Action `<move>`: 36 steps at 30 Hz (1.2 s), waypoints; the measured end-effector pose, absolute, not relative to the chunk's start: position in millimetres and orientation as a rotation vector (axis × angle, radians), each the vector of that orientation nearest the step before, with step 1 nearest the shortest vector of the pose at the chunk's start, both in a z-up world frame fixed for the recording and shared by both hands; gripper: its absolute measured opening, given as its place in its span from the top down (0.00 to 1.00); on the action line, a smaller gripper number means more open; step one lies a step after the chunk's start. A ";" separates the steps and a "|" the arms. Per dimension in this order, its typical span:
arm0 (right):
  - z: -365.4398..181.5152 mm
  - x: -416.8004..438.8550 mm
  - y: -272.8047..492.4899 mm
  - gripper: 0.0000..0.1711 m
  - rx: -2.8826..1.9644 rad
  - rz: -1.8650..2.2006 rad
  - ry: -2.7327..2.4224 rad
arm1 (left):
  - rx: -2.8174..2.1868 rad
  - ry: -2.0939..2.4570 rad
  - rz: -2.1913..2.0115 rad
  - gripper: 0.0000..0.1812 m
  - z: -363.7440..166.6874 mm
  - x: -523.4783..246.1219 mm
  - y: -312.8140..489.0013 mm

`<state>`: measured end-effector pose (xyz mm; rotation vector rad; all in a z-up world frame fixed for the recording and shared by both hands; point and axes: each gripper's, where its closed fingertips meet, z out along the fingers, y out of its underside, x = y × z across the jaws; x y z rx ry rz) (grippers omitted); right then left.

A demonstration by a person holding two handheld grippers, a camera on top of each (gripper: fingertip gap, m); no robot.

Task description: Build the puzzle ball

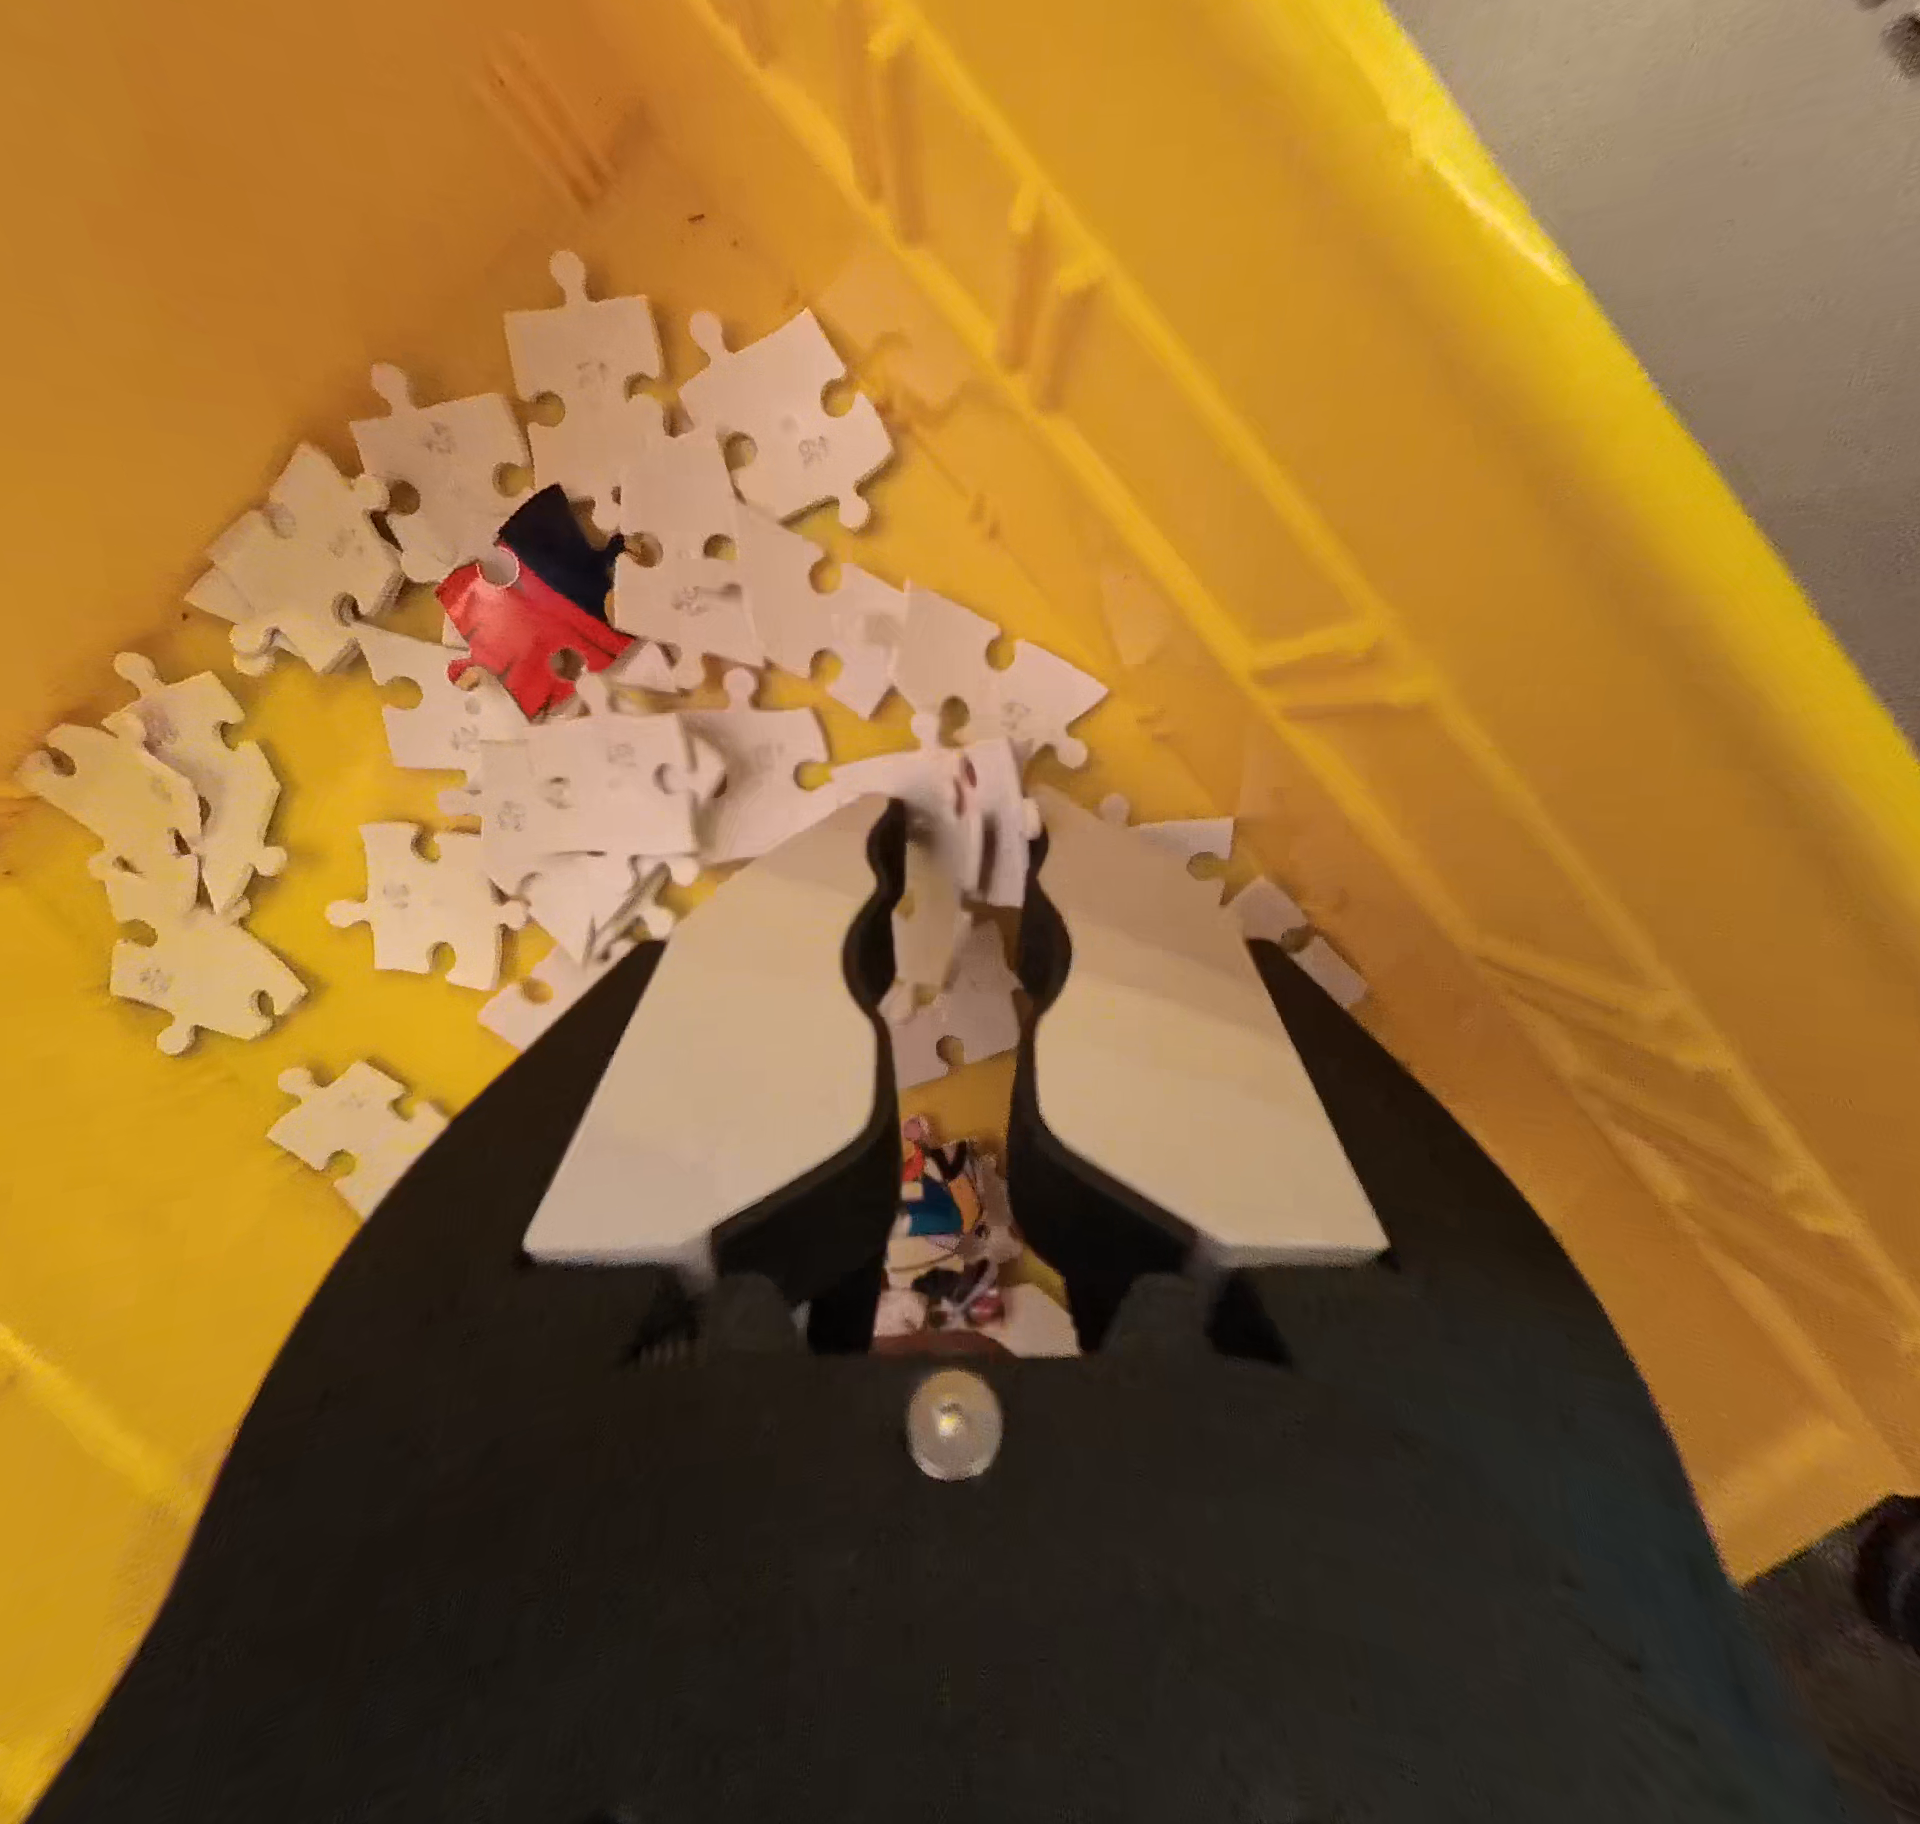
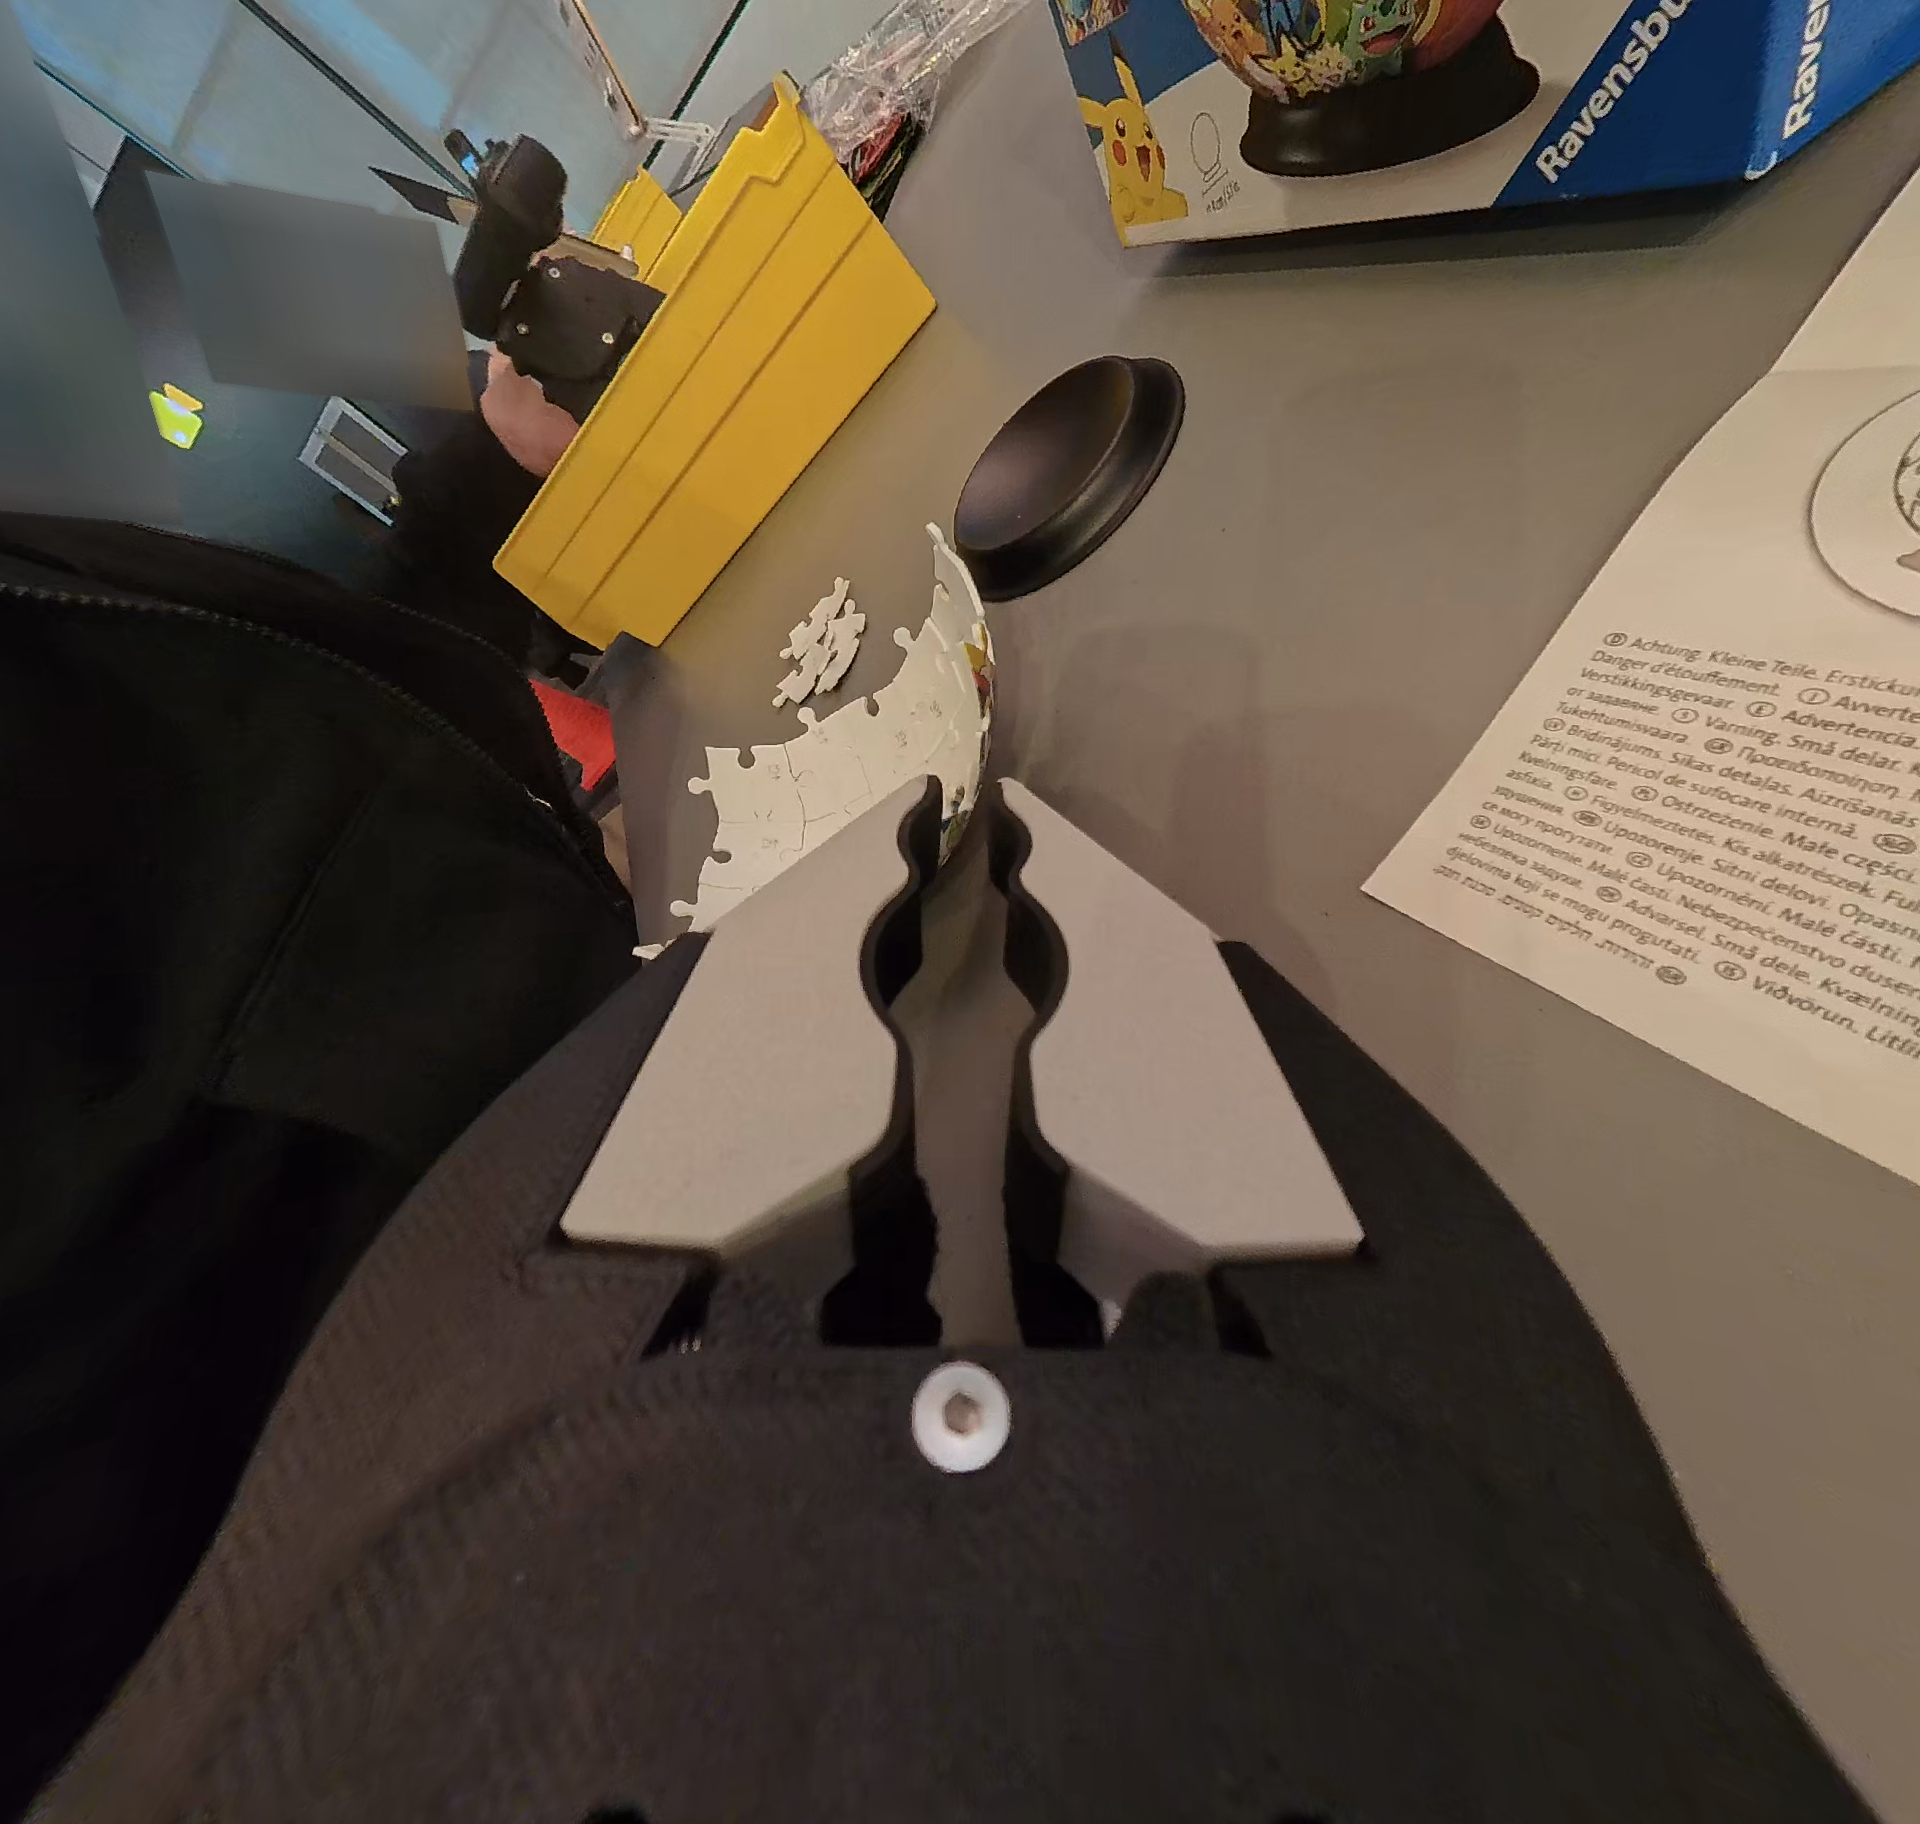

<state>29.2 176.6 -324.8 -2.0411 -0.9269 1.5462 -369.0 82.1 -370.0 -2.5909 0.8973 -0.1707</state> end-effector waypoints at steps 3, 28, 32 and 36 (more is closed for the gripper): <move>-324.8 29.2 176.6 0.96 -2.042 1.553 -0.925 | -2.599 0.859 -0.182 0.92 -368.0 -375.0 74.0; -326.7 28.6 177.1 0.96 -2.057 1.545 -0.925 | -2.645 0.933 -0.070 0.90 -370.6 -392.3 34.7; -326.8 28.6 177.3 0.96 -2.059 1.547 -0.923 | -2.641 0.925 -0.043 0.90 -368.7 -395.1 33.7; -327.3 28.2 177.1 0.96 -2.064 1.548 -0.926 | -2.637 0.912 -0.088 0.98 -361.1 -395.2 24.8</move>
